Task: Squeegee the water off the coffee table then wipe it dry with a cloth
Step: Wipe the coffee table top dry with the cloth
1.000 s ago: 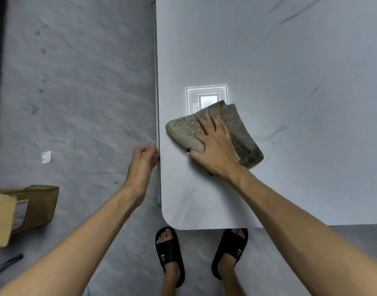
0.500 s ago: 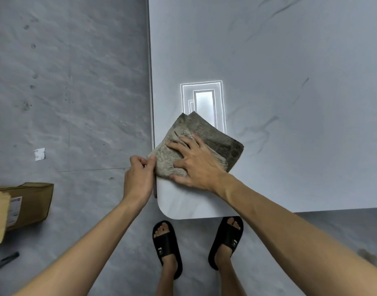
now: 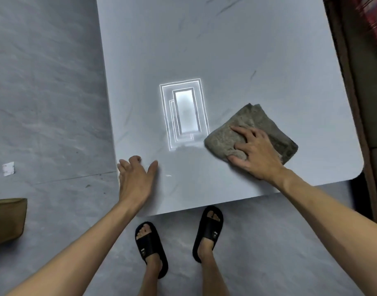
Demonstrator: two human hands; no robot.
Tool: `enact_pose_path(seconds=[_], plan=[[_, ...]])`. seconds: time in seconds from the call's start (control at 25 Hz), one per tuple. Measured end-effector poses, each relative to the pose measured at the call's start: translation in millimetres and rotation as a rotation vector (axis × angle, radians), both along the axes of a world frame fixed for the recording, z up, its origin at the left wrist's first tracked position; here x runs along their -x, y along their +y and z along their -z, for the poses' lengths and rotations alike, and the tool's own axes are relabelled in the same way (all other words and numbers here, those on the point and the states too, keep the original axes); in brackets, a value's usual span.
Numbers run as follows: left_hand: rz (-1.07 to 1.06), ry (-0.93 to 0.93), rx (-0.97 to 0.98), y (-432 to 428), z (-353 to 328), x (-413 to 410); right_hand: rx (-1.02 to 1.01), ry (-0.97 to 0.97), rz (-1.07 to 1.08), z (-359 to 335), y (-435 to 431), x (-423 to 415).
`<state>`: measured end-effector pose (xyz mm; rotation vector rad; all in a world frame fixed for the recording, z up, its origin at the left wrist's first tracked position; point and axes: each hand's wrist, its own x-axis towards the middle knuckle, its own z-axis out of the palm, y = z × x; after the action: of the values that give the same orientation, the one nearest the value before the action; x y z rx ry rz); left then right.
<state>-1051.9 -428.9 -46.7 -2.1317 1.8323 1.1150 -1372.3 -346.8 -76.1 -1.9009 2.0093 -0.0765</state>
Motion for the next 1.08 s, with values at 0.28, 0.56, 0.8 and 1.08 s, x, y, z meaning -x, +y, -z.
enact_pose_path(seconds=[0.28, 0.56, 0.8, 1.08], plan=[[-0.027, -0.035, 0.026, -4.4, -0.8, 6.7, 0.135, 0.014, 0.748, 8.4, 53.0, 22.4], [-0.323, 0.172, 0.135, -1.4, -12.2, -24.4, 0.118, 0.011, 1.159, 7.9, -5.0, -111.1], [-0.509, 0.294, 0.115, -13.4, -13.9, -70.6, 0.099, -0.071, 0.449, 7.4, -37.8, -261.6], [-0.283, 0.249, 0.054, -4.4, -17.0, -83.8, 0.146, -0.05, -0.336, 16.8, -9.1, -276.6]])
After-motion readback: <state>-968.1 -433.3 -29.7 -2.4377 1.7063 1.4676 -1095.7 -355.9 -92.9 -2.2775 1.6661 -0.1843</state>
